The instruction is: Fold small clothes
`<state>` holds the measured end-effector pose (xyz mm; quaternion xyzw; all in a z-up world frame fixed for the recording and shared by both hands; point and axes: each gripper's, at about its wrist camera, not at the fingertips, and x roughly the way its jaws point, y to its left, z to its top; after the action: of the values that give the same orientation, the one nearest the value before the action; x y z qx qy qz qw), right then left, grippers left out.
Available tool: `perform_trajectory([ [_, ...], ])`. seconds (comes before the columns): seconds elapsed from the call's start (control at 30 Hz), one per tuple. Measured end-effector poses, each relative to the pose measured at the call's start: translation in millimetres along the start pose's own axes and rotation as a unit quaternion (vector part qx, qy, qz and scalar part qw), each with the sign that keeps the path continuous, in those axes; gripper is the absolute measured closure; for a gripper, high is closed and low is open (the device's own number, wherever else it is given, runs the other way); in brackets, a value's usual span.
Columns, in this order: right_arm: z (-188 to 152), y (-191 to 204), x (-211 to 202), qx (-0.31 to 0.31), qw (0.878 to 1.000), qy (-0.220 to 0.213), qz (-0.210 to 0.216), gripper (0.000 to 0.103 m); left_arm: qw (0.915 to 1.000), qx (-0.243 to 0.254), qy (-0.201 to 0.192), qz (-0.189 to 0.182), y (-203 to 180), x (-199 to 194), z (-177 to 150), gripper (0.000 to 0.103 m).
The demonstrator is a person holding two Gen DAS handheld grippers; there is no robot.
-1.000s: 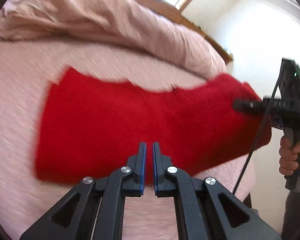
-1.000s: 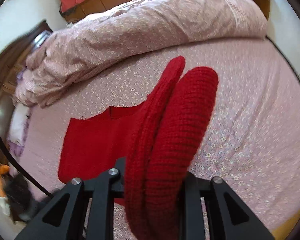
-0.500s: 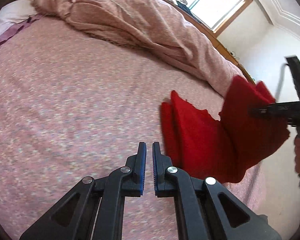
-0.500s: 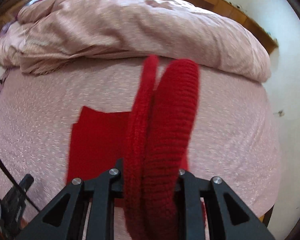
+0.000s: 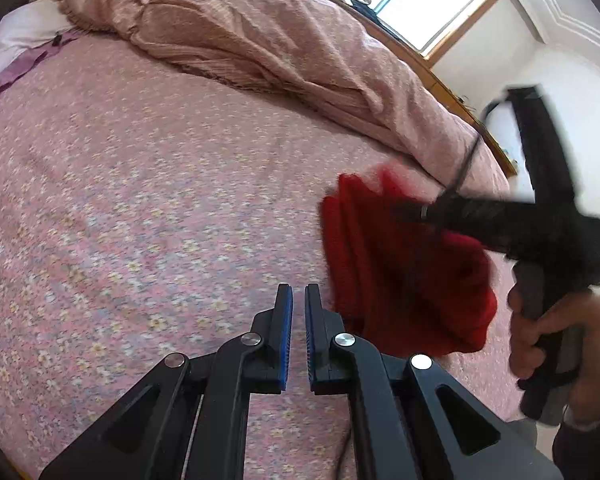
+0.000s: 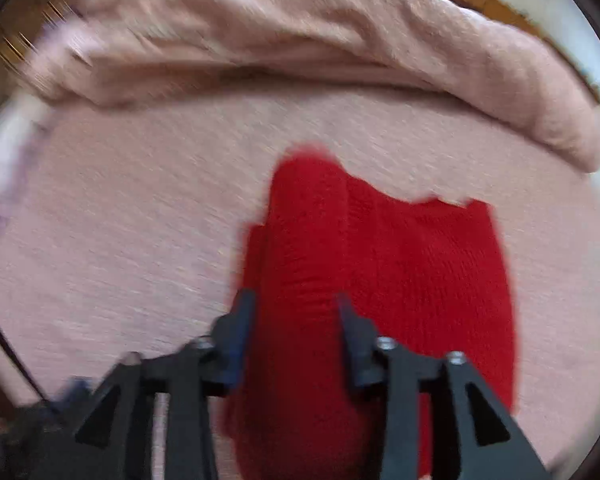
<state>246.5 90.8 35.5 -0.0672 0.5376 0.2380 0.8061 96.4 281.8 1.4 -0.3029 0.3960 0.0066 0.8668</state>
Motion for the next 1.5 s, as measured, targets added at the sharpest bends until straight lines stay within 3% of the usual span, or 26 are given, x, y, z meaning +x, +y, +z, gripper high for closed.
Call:
perform_trajectory([
  [0.03, 1, -4, -8, 0.005, 0.999, -0.008, 0.052, 0.047, 1.0, 0.006, 0.0, 0.001, -5, 2, -1, 0.103],
  [0.1, 3, -8, -18, 0.007, 0.996, -0.014, 0.09, 0.045, 0.9999, 0.011, 0.006, 0.001, -8, 4, -1, 0.103],
  [0.27, -21, -46, -54, -0.013, 0.995, -0.051, 0.083, 0.042, 0.9996, 0.002, 0.024, -0.017, -11, 7, -3, 0.1],
  [0.37, -53, -88, -76, -0.028, 0.992, -0.104, 0.061, 0.039, 0.9975, -0.025, 0.036, -0.055, -11, 8, -1, 0.076],
  [0.4, -71, -107, -84, -0.03, 0.989, -0.131, 0.056, 0.034, 0.996, -0.036, 0.039, -0.072, -11, 8, -1, 0.064],
  [0.43, -81, -122, -87, -0.028, 0.987, -0.15, 0.05, 0.03, 0.9935, -0.047, 0.044, -0.094, -11, 8, 0, 0.052],
  [0.47, -100, -141, -93, -0.022, 0.984, -0.175, 0.04, 0.028, 0.9898, -0.059, 0.049, -0.12, -11, 7, -1, 0.046],
  [0.5, -108, -155, -94, -0.017, 0.981, -0.191, 0.032, 0.025, 0.9839, -0.077, 0.055, -0.152, -11, 8, -1, 0.035],
  [0.6, -158, -191, -92, -0.005, 0.973, -0.231, 0.002, 0.023, 0.9573, -0.133, 0.091, -0.24, -19, 25, -3, 0.018],
  [0.63, -172, -198, -84, -0.008, 0.973, -0.231, -0.003, 0.024, 0.9564, -0.136, 0.1, -0.239, -24, 34, -3, 0.018],
  [0.7, -193, -204, -71, -0.015, 0.972, -0.232, -0.013, 0.024, 0.9624, -0.131, 0.106, -0.213, -35, 46, -3, 0.018],
  [0.83, -227, -214, -58, 0.002, 0.965, -0.261, 0.007, 0.023, 0.9664, -0.125, 0.121, -0.189, -53, 70, 0, 0.018],
  [0.93, -217, -214, -59, -0.004, 0.968, -0.248, 0.042, 0.023, 0.9672, -0.123, 0.122, -0.186, -63, 80, 4, 0.018],
  [1.03, -218, -209, -62, -0.014, 0.965, -0.259, 0.035, 0.021, 0.9642, -0.134, 0.122, -0.193, -66, 81, 7, 0.018],
  [1.23, -211, -202, -46, -0.015, 0.973, -0.229, 0.03, 0.021, 0.957, -0.183, 0.098, -0.203, -67, 75, 14, 0.017],
  [1.4, -209, -200, -37, -0.009, 0.976, -0.214, 0.045, 0.021, 0.9532, -0.22, 0.102, -0.181, -63, 93, 25, 0.018],
  [1.47, -208, -198, -32, -0.012, 0.977, -0.211, 0.038, 0.021, 0.9465, -0.247, 0.107, -0.178, -59, 102, 24, 0.031],
  [1.5, -209, -196, -30, -0.014, 0.977, -0.212, 0.034, 0.021, 0.945, -0.252, 0.11, -0.177, -57, 105, 24, 0.054],
])
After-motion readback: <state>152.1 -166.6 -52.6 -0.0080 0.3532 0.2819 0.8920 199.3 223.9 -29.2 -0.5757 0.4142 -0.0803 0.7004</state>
